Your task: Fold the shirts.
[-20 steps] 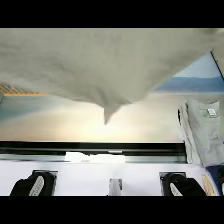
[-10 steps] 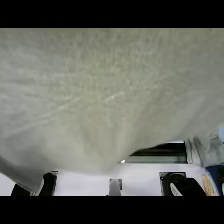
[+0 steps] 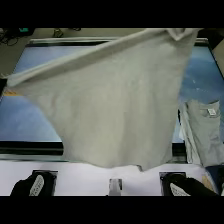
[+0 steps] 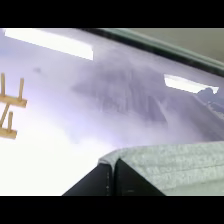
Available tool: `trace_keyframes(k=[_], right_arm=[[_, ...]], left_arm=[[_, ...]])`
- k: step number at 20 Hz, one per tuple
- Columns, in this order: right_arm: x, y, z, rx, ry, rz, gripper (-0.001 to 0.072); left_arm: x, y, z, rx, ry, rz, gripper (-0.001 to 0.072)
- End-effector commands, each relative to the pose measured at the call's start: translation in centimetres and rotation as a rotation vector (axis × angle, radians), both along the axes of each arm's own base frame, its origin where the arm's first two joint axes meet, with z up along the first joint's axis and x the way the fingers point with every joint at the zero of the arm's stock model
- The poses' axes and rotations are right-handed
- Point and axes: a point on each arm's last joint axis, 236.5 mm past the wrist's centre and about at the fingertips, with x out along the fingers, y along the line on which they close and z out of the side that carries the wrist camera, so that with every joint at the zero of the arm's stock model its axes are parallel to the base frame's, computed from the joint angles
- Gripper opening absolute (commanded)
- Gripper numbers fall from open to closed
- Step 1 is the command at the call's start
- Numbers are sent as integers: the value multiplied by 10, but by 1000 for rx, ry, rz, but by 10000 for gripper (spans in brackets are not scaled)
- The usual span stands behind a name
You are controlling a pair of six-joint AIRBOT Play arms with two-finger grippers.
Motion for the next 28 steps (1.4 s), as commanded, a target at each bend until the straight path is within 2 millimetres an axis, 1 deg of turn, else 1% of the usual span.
trace_keyframes(k=[1, 2, 3, 4, 5, 7, 8, 9, 11, 12, 13, 14, 15, 16, 17, 18, 19, 20, 21, 22, 23, 24, 26, 28], right_arm=[[77, 36, -116, 201, 194, -19, 31], [88, 45, -149, 262, 258, -34, 31], [95, 53, -178, 305, 318, -42, 30], [100, 61, -200, 331, 364, -36, 30], [103, 68, -220, 355, 406, -31, 30], [106, 80, -249, 397, 470, -24, 30], [104, 88, -261, 431, 510, -17, 30], [100, 97, -274, 462, 560, -9, 30], [91, 111, -300, 481, 645, 0, 30], [88, 114, -309, 474, 673, 1, 30], [85, 114, -311, 454, 688, 14, 60], [81, 108, -308, 408, 693, 41, 221], [75, 95, -302, 338, 700, 78, 475], [67, 74, -295, 278, 719, 85, 550], [55, 44, -289, 228, 753, 77, 550], [40, 14, -286, 205, 803, 70, 549], [19, -18, -286, 200, 882, 51, 548], [-7, -47, -290, 224, 982, 23, 535], [-29, -68, -293, 263, 1062, -5, 512], [-46, -82, -297, 299, 1120, -10, 465], [-60, -91, -300, 334, 1155, -9, 460], [-69, -97, -301, 361, 1163, -10, 460], [-78, -100, -304, 372, 1158, -6, 460], [-76, -95, -305, 388, 1130, 7, 460]], left_arm=[[31, 23, -100, -139, 109, 110, 40], [40, 26, -115, -178, 128, 128, 40], [49, 29, -125, -208, 142, 144, 40], [56, 33, -131, -229, 146, 158, 40], [64, 38, -138, -243, 147, 179, 40], [74, 47, -154, -266, 165, 211, 40], [77, 45, -164, -272, 191, 208, 40], [79, 37, -175, -275, 223, 188, 40], [80, 9, -198, -249, 292, 94, 41], [78, -5, -206, -247, 323, 54, 42], [75, -16, -211, -255, 353, 21, 45], [68, -24, -214, -269, 389, -10, 77], [57, -27, -216, -269, 442, -51, 197], [41, -26, -218, -251, 513, -96, 566], [18, -19, -220, -227, 610, -139, 715], [-11, -6, -224, -202, 736, -157, 715], [-43, 8, -228, -191, 870, -147, 713], [-78, 19, -234, -191, 1004, -132, 708], [-96, 29, -242, -194, 1069, -75, 680], [-108, 31, -252, -218, 1090, -16, 611], [-120, 25, -264, -243, 1108, -2, 595], [-134, 16, -278, -257, 1140, -12, 596], [-156, 4, -302, -291, 1199, -15, 598], [-158, -8, -317, -318, 1179, -51, 597]])
